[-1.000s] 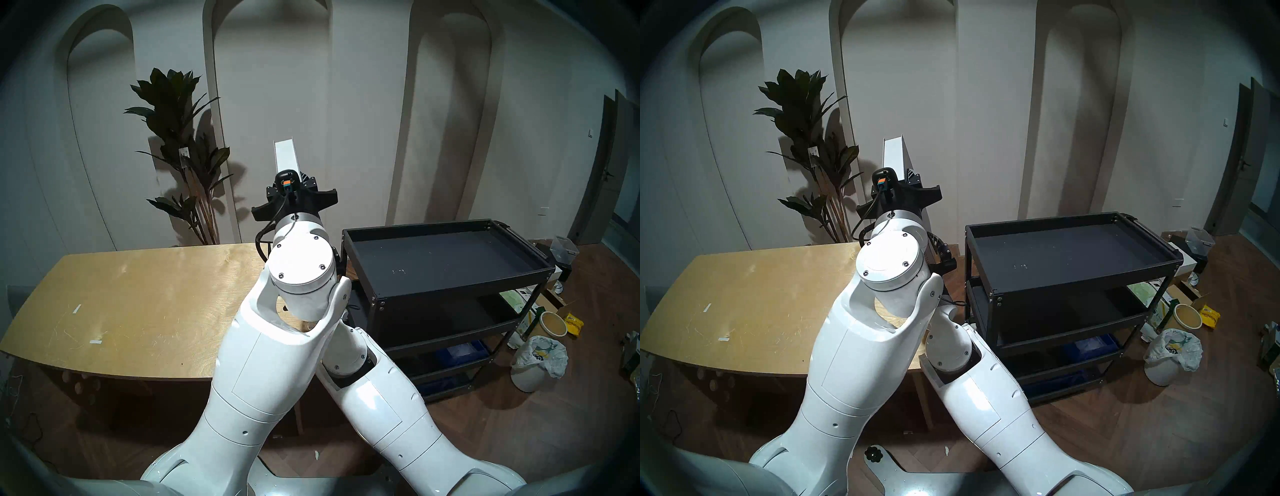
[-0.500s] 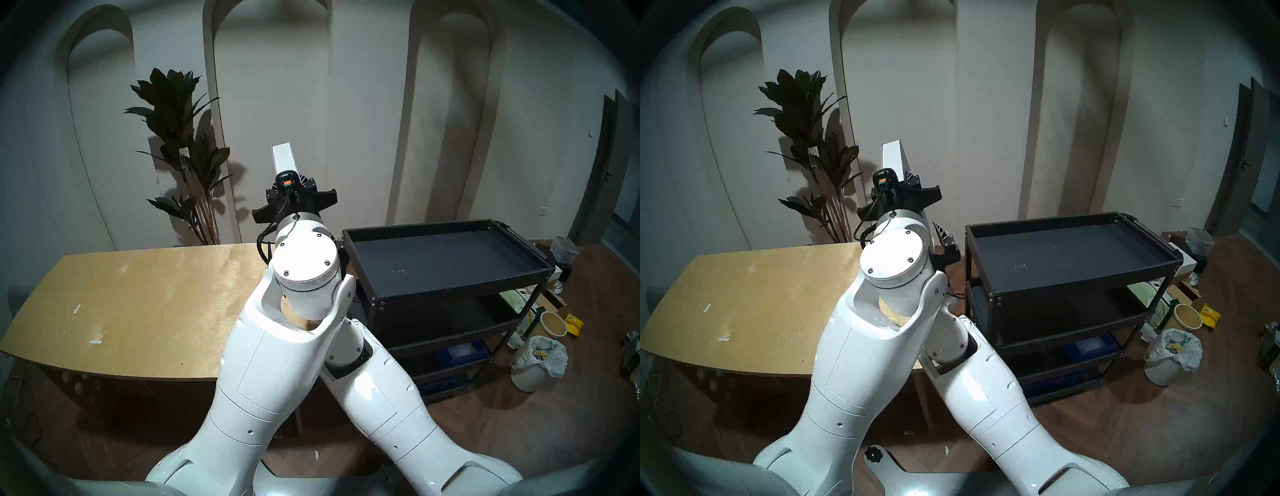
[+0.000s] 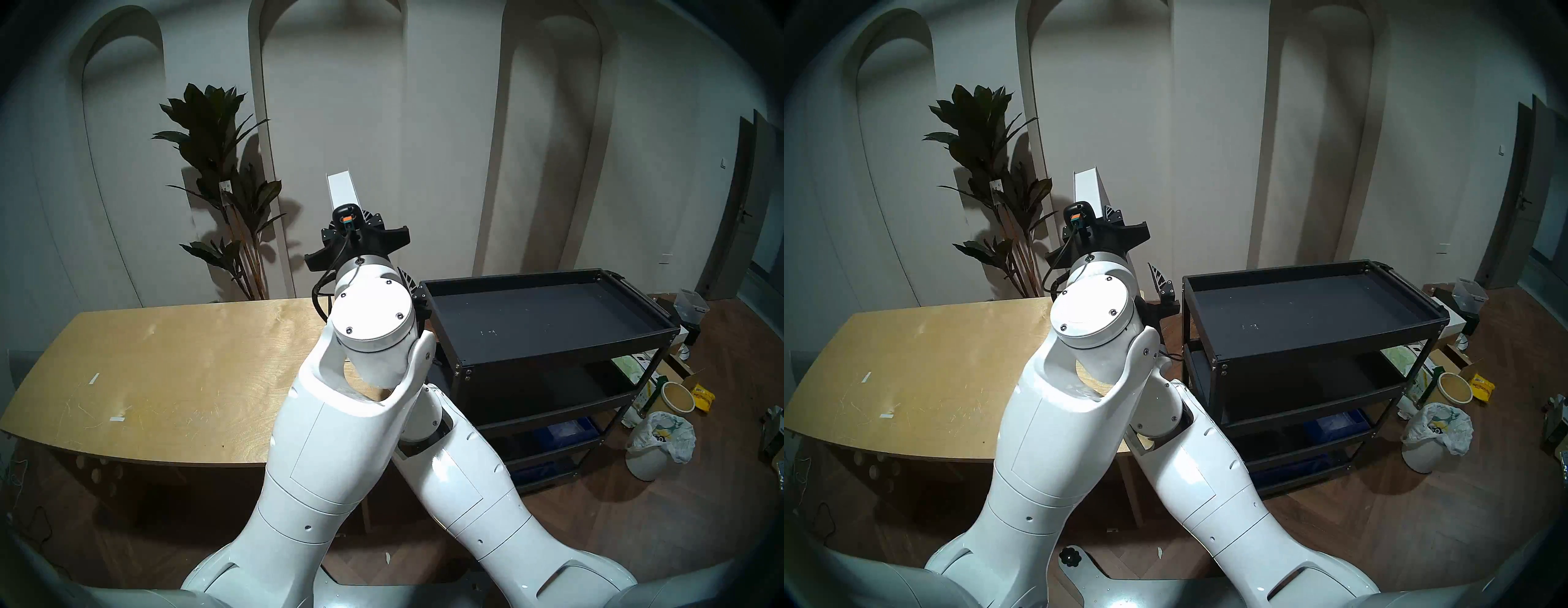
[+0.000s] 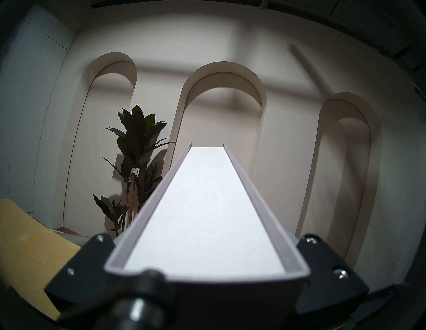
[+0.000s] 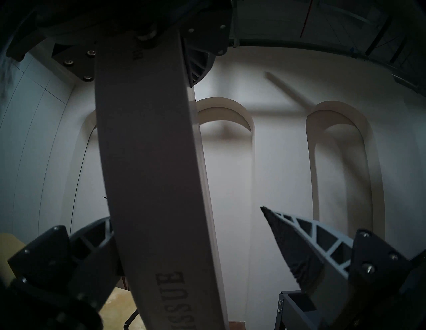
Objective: Transfer books between table and cart
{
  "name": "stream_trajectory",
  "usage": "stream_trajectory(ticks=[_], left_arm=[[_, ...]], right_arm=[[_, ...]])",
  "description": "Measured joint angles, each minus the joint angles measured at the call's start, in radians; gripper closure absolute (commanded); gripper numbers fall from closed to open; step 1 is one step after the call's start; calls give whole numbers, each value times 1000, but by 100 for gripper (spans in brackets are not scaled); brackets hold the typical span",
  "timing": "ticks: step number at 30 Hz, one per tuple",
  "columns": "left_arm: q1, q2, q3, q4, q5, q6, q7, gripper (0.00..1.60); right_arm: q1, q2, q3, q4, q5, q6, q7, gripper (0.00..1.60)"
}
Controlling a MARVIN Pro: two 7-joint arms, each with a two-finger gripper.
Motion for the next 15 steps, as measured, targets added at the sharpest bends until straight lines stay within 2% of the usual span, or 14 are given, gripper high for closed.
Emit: stream_trajectory(ticks=[7,9,10,11,12,15], left_arm=[[0,0,10,-1,0,22,-7,160],[0,0,11,-1,0,25,-8,160],[0,0,11,-1,0,25,-9,160],[0,0,12,-1,0,25,-10,160],[0,0,12,-1,0,25,-11,160],[-1,0,12,-1,0,22,-15,160]], right_arm=[[15,-7,-10,21,-9,-10,-16,1],[20,-9,-14,28,-11,-13,-21,19],[22,-11,-16,32,-12,-14,-24,23],[25,-13,-18,36,-14,-15,-27,35],[27,-14,-19,39,-14,-16,-28,83],[34,-17,-24,50,-20,-19,-36,92]])
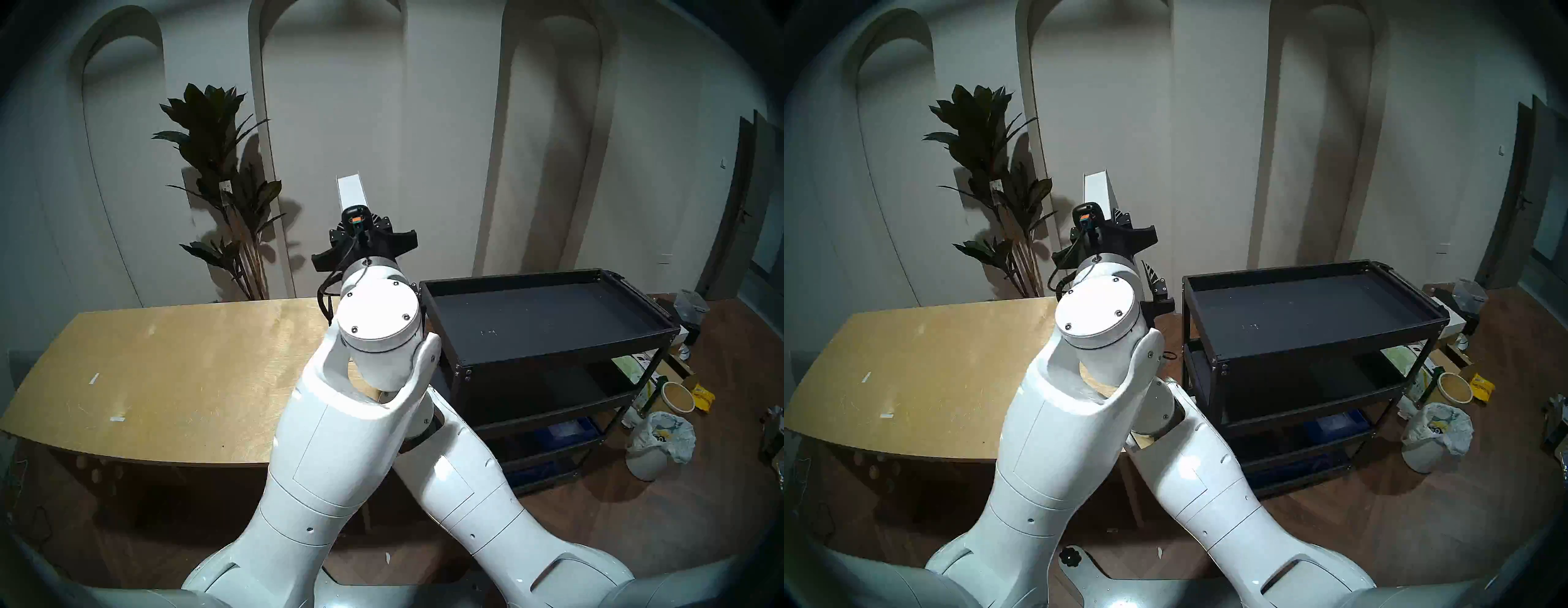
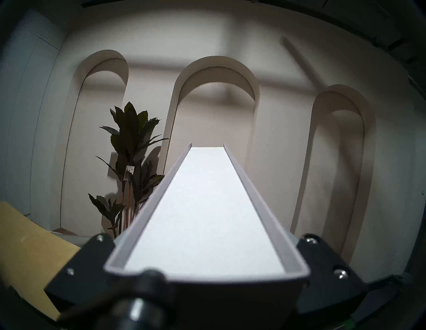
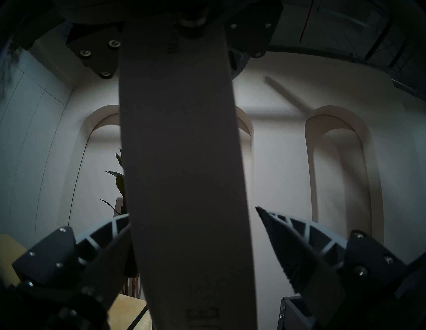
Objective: Transfer books between table and cart
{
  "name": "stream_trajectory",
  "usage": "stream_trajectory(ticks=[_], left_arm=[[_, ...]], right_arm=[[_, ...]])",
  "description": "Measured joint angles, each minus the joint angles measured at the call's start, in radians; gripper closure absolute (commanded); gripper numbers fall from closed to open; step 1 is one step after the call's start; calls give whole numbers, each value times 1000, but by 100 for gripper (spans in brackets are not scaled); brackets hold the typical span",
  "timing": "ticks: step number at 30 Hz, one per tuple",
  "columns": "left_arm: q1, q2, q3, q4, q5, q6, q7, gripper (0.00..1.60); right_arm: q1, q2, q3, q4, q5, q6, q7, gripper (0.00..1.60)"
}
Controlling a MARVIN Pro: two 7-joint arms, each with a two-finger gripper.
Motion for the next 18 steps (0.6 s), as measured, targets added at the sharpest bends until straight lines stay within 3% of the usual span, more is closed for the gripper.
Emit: stream_trajectory(ticks=[1,4,6,7,9,18], left_arm=[[0,0,0,0,0,0,0,160],[0,0,-3,1,0,-2,-3,160],[0,1,-4,2,1,-2,-6,128],[0,1,-5,2,1,-3,-7,87],[0,1,-5,2,1,-3,-11,0],[3,14,4,-19,-10,-21,-57,0]], right_arm=[[1,-1,-1,2,-1,0,-2,107],[7,-4,-3,12,-7,-2,-10,124],[10,-6,-4,17,-10,-4,-15,146],[11,-7,-4,20,-11,-5,-17,160],[14,-9,-5,24,-14,-6,-21,160],[22,-13,3,38,-15,-5,-40,160]])
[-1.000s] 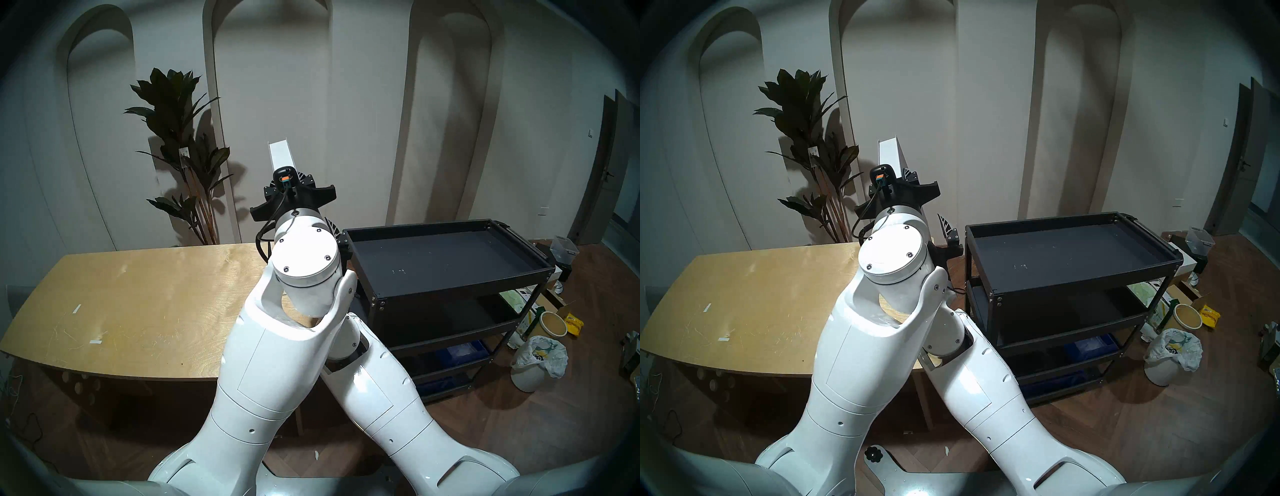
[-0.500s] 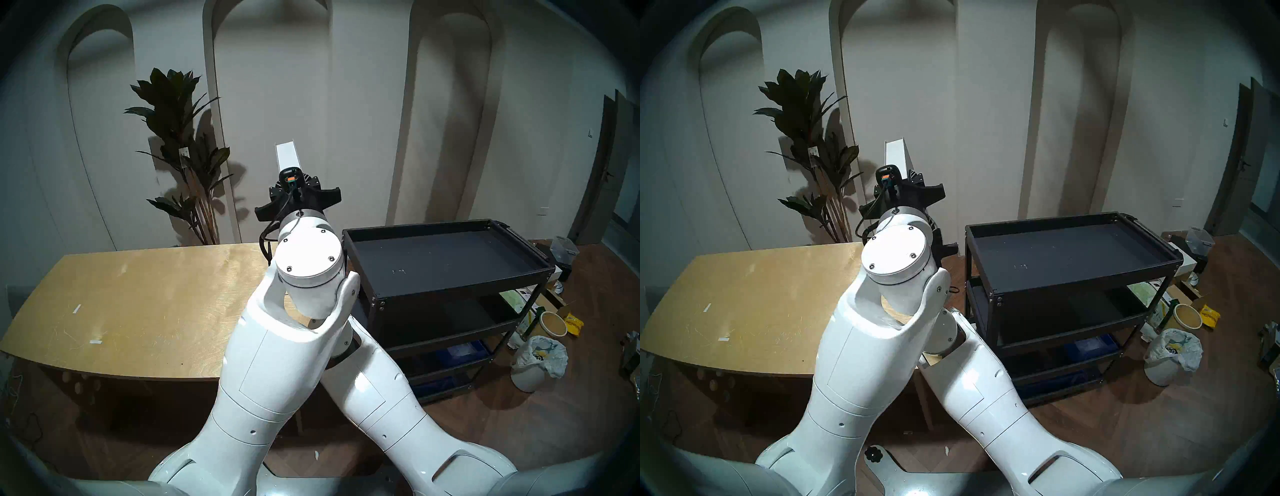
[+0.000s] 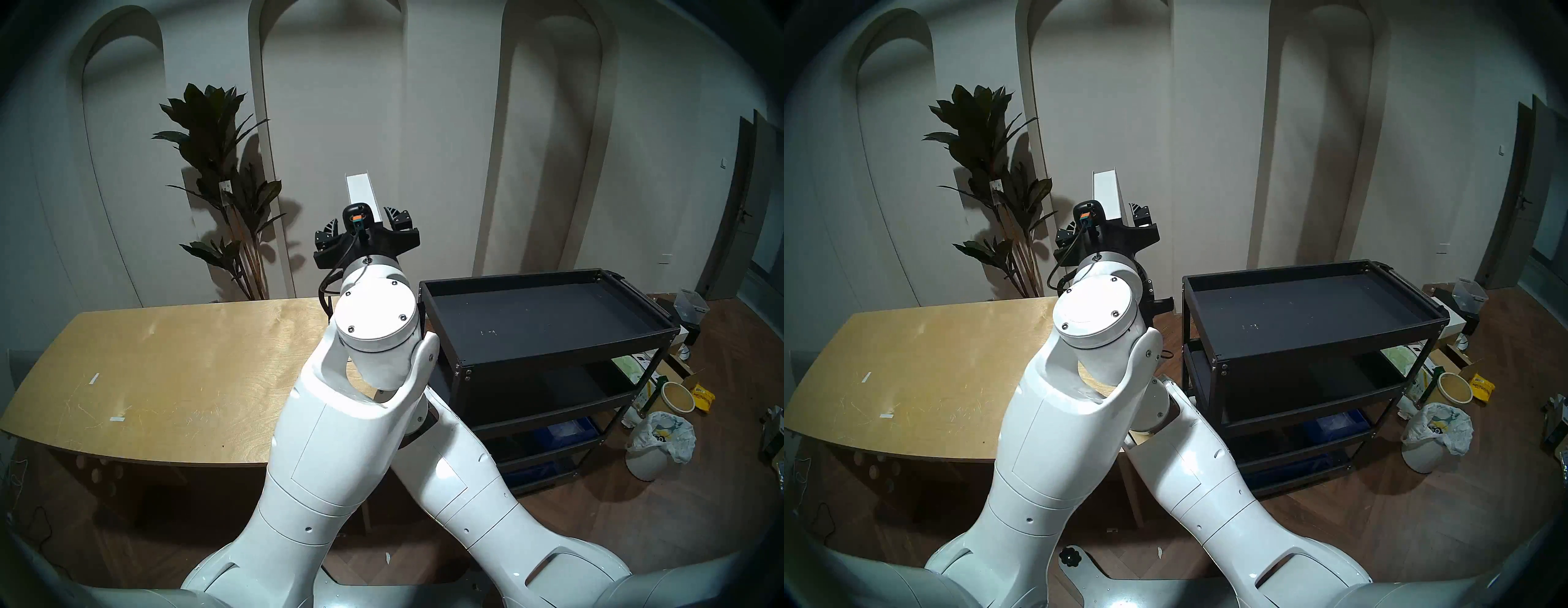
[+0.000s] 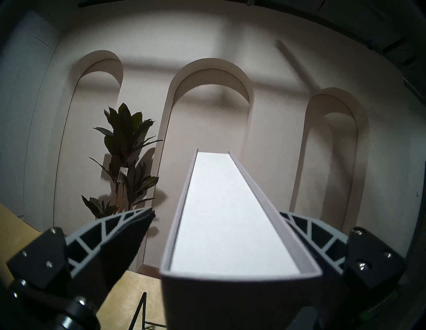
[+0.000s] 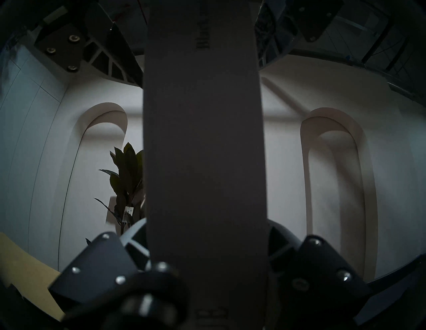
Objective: Transfer books between table and cart
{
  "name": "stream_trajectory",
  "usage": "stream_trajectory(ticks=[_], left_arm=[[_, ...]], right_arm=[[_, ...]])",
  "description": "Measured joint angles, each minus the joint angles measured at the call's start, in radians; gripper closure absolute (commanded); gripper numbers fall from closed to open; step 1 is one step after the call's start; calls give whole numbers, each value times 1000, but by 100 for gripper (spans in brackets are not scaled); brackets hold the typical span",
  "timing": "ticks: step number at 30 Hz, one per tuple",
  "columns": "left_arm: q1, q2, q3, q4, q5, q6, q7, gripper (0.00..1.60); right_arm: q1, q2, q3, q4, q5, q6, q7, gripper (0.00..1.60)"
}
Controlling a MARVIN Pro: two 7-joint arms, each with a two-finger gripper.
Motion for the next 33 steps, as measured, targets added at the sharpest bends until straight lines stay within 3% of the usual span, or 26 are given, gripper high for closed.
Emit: stream_trajectory(ticks=[11,18,22,27,33], left_arm=[[28,80,88,-130,-29,-108,-154,0],[28,125,122,-227,-17,-166,-217,0],[33,166,103,-286,-7,-181,-242,0],[47,225,34,-340,-4,-183,-265,0],[54,281,-60,-319,-6,-179,-281,0]], right_arm=[[23,-3,53,-2,15,39,-28,160],[62,3,144,3,62,78,-44,160],[91,17,208,4,99,101,-49,160],[123,40,281,1,153,130,-41,160],[146,68,346,-16,209,166,-13,160]])
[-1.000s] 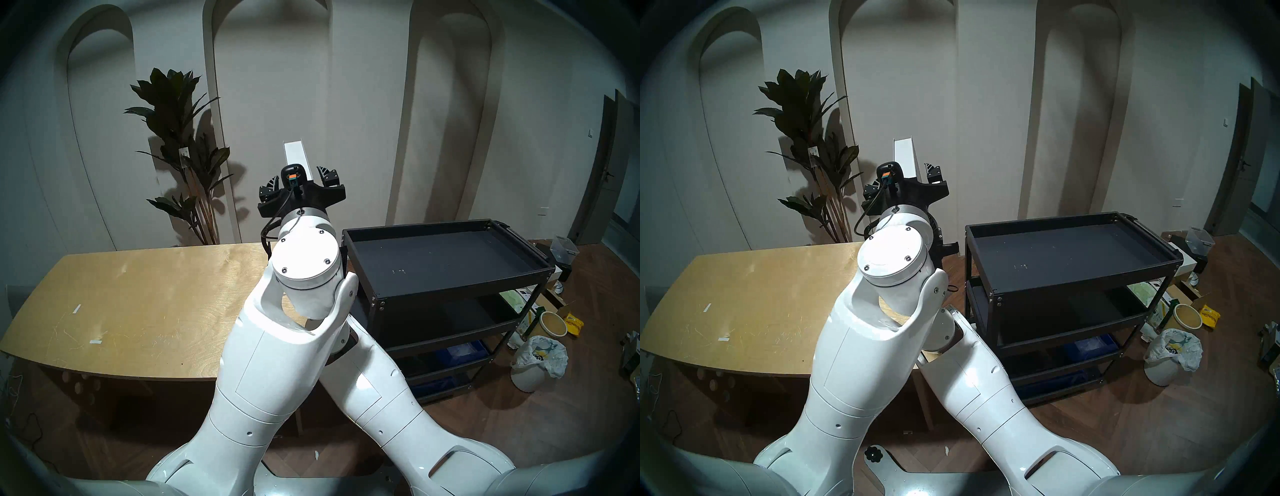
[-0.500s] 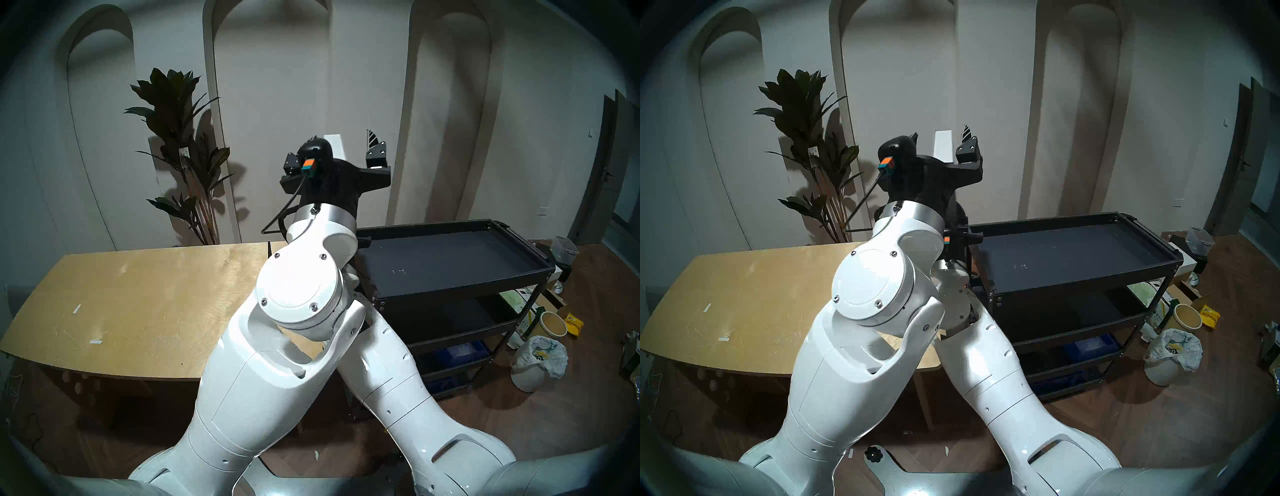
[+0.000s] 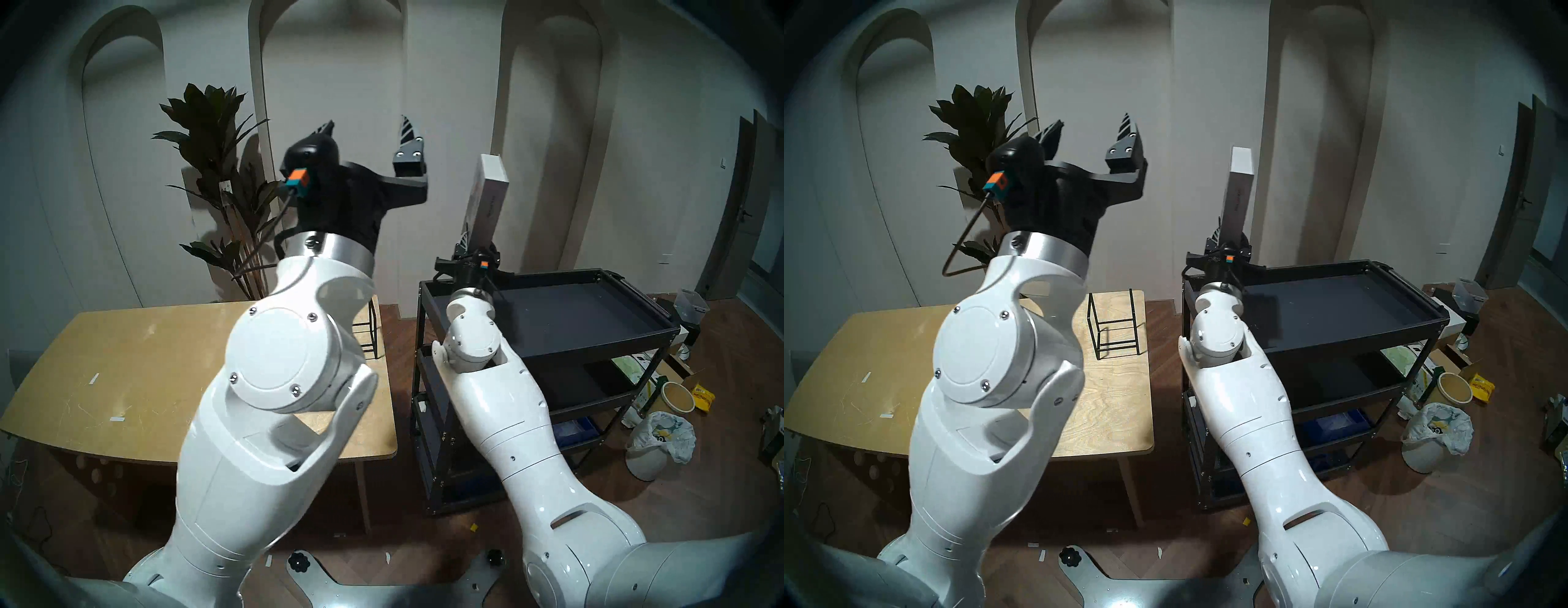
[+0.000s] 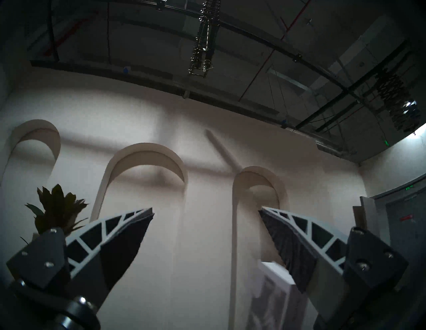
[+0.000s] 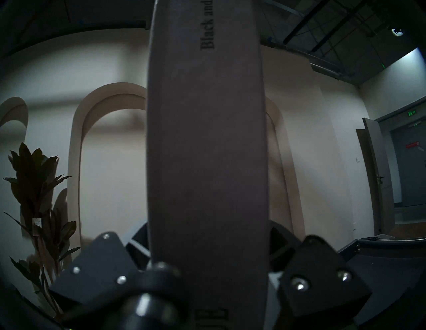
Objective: Transfer books between table and cart
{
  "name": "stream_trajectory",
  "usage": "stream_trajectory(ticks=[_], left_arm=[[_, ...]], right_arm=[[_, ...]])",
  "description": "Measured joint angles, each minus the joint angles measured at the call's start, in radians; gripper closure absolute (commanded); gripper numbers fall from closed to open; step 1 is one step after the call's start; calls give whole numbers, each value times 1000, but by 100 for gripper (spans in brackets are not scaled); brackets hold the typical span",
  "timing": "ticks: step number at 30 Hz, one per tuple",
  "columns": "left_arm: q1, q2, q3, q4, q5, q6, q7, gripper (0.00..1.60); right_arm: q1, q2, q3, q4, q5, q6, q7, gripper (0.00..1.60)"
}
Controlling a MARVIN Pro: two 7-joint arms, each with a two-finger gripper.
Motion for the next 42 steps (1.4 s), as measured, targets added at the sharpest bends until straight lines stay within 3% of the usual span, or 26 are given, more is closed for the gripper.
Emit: stream_trajectory(ticks=[7,17,28,33,42], left_arm=[[0,66,-104,129,0,34,-29,0],[5,118,-117,299,-3,48,-94,0],[-15,131,-109,459,2,2,-142,0],[-27,126,-108,508,6,-16,-149,0],[-45,111,-103,580,22,-40,-151,0]], right_arm=[[17,35,58,-45,72,90,54,160],[32,91,119,-79,208,292,186,160],[59,214,60,-25,322,506,379,160],[70,267,19,18,329,496,466,160],[68,316,15,72,314,367,620,160]])
